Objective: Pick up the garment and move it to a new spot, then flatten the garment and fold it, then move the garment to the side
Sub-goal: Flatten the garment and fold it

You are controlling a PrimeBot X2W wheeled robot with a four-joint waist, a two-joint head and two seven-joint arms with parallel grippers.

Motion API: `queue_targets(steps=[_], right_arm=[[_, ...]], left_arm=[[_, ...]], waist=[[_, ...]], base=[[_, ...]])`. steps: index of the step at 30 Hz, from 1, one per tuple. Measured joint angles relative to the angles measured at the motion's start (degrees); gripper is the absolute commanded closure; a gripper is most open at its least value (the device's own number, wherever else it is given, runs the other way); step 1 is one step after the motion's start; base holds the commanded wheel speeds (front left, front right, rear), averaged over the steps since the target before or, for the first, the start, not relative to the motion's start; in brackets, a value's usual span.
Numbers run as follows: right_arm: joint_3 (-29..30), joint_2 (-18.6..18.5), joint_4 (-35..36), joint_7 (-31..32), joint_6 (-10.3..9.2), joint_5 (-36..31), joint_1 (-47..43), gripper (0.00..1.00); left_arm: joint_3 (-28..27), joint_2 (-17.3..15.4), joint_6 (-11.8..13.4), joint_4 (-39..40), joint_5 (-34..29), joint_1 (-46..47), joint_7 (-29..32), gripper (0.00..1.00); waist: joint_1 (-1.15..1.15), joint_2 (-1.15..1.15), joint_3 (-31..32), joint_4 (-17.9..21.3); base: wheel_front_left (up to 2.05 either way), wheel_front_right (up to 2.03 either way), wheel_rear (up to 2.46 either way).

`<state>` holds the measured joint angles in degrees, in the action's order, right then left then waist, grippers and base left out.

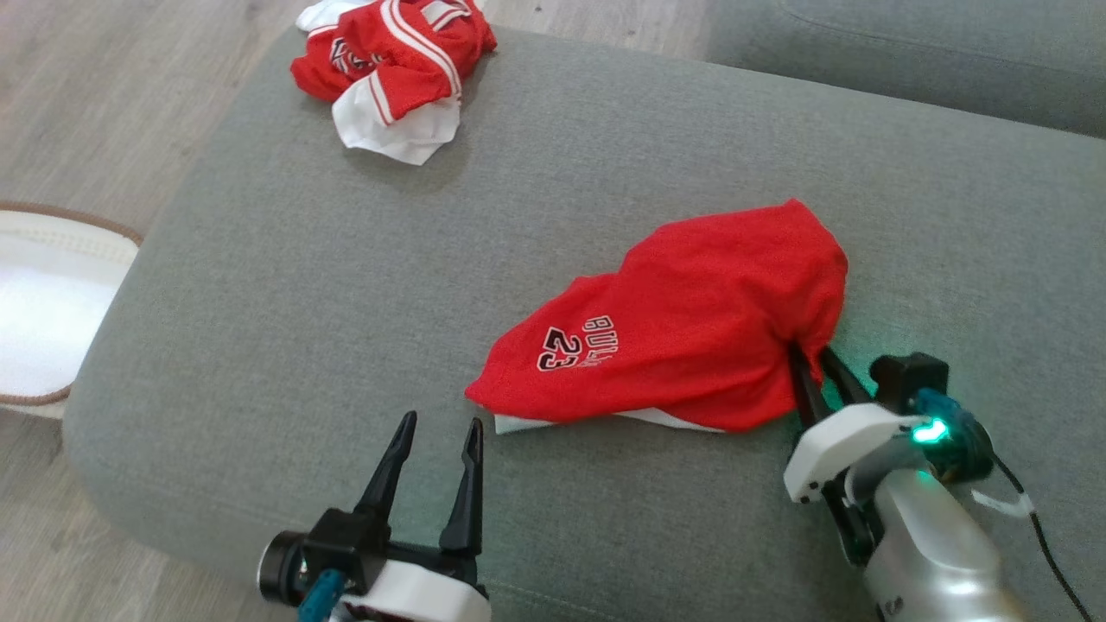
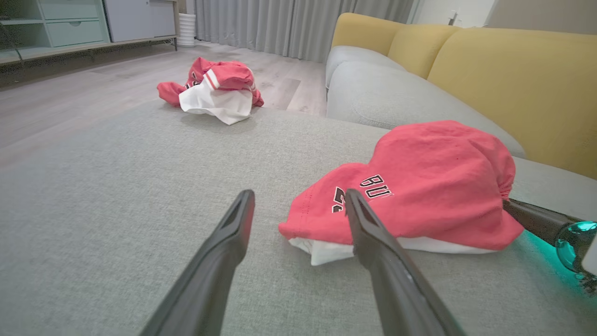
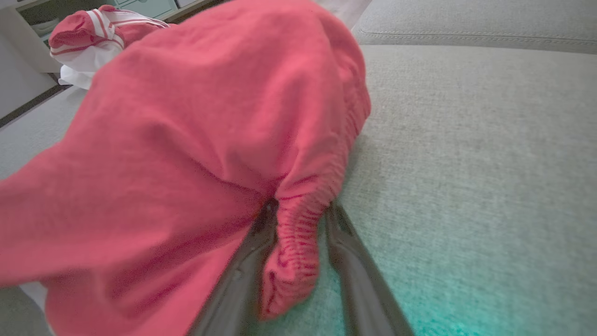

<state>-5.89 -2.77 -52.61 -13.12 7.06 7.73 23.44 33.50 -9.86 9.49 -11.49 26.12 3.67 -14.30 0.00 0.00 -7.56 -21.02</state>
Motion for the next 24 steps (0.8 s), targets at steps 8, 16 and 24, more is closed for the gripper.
queue_targets(steps=[8, 16, 24], right_arm=[[-0.7, 0.0, 1.5, -1.0, 0.00, 1.3, 1.9, 1.00], [2.8, 0.0, 11.0, -1.1, 0.00, 0.1, -5.3, 1.00], [8.9, 0.1, 22.6, 2.8, 0.00, -3.0, -15.7, 1.00]], left_arm=[[-0.4, 0.6, -0.5, 0.3, -0.6, -0.1, -0.1, 0.00], [-2.1, 0.8, -0.5, 0.5, -0.7, -0.7, -0.1, 0.00], [-2.7, 1.3, -0.7, 0.6, -0.9, -1.3, -0.1, 0.00]], waist=[[0.00, 0.00, 0.2, 3.3], [0.00, 0.00, 1.1, 8.3], [0.00, 0.00, 1.9, 12.8]], base=[[0.00, 0.00, 0.00], [0.00, 0.00, 0.00], [0.00, 0.00, 0.00]])
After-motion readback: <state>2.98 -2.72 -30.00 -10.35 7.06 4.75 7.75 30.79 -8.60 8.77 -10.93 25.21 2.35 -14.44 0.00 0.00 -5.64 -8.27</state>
